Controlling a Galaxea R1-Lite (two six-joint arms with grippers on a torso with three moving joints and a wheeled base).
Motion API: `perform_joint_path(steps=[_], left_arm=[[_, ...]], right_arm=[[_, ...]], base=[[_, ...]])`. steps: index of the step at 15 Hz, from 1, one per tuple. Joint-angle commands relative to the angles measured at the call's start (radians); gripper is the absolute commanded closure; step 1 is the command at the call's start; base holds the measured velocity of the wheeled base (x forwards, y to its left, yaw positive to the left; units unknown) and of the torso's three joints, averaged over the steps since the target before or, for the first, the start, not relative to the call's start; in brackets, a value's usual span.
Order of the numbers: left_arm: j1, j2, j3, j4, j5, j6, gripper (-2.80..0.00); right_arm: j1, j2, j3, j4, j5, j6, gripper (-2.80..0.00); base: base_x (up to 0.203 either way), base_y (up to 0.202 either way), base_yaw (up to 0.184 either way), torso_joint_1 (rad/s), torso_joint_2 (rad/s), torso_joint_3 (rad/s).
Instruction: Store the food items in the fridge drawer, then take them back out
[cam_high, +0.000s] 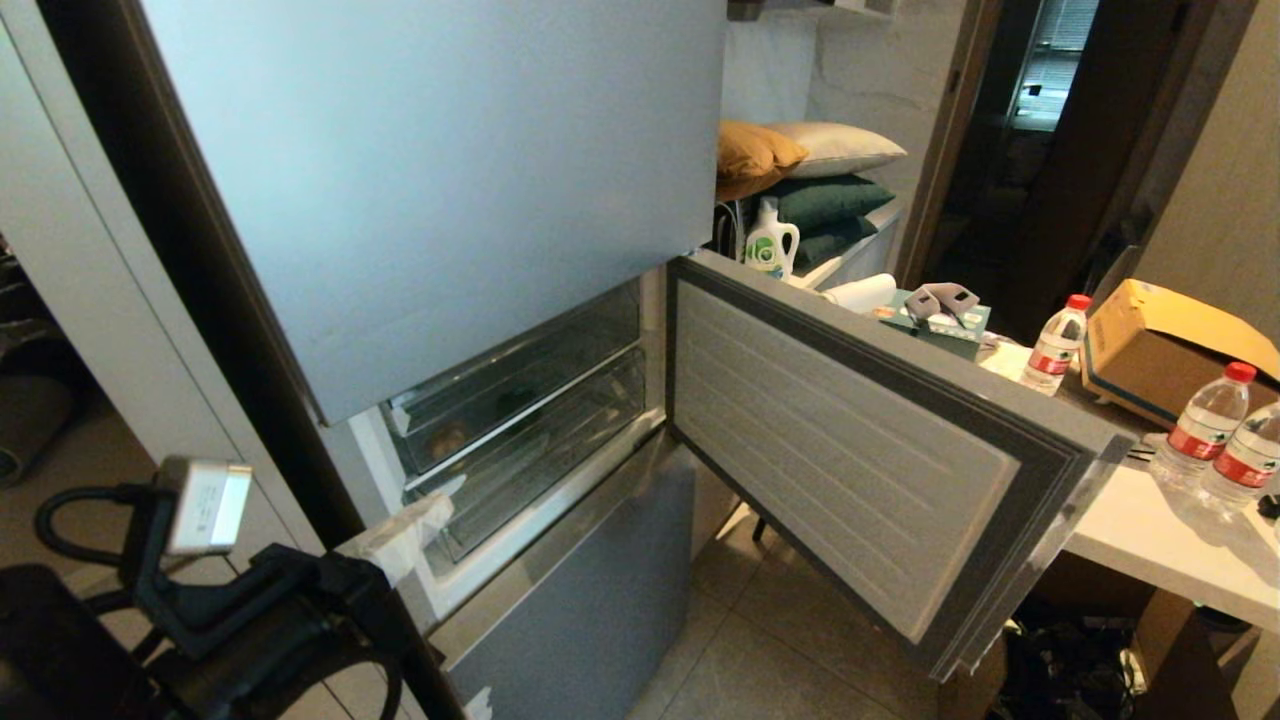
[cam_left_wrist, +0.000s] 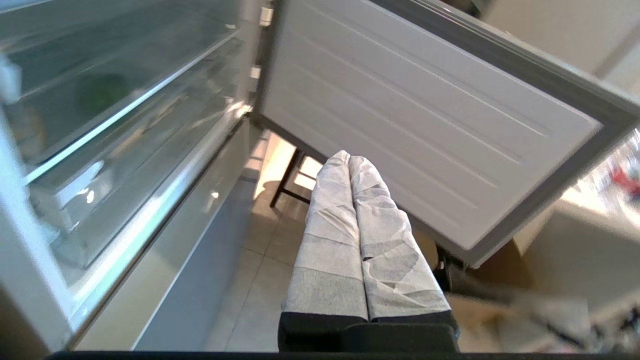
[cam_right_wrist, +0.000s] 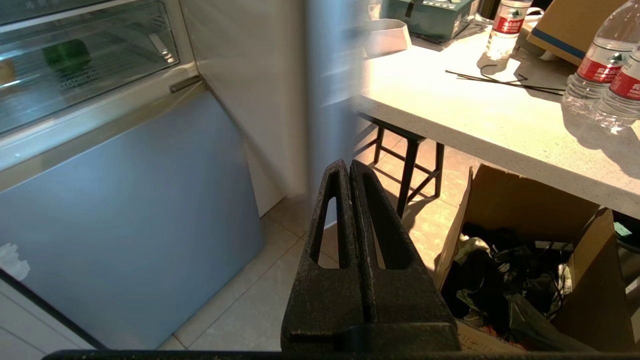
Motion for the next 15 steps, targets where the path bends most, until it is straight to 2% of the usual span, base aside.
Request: perform_joint_path(steps=[1, 3, 5, 7, 11, 15], left_arm=[[0.009, -0.008, 0.006, -0.009, 0.027, -0.073, 0.00], [0.078, -0.009, 0.006, -0.008, 0.034, -0.144, 0.00], [0.150, 0.020, 0.003, -0.007, 0.034, -0.156, 0.00], [0.175, 0.047, 0.028, -0.006, 0.047, -0.158, 0.00], [0.189, 0.063, 0.060, -0.006, 0.123, -0.156, 0.00], [0.180, 0.064, 0.065, -0.006, 0.128, -0.137, 0.00]], right_arm=[[0.000, 0.001, 0.000, 0.000, 0.000, 0.000, 0.00], [0.000, 0.001, 0.000, 0.000, 0.000, 0.000, 0.00], [0.000, 0.001, 0.000, 0.000, 0.000, 0.000, 0.00], [0.000, 0.001, 0.000, 0.000, 0.000, 0.000, 0.00], [0.000, 0.001, 0.000, 0.000, 0.000, 0.000, 0.00], [0.000, 0.001, 0.000, 0.000, 0.000, 0.000, 0.00]], base=[[0.000, 0.000, 0.000, 0.000, 0.00, 0.000], [0.000, 0.000, 0.000, 0.000, 0.00, 0.000], [0.000, 0.000, 0.000, 0.000, 0.00, 0.000], [0.000, 0.000, 0.000, 0.000, 0.00, 0.000], [0.000, 0.000, 0.000, 0.000, 0.00, 0.000], [0.000, 0.000, 0.000, 0.000, 0.00, 0.000]])
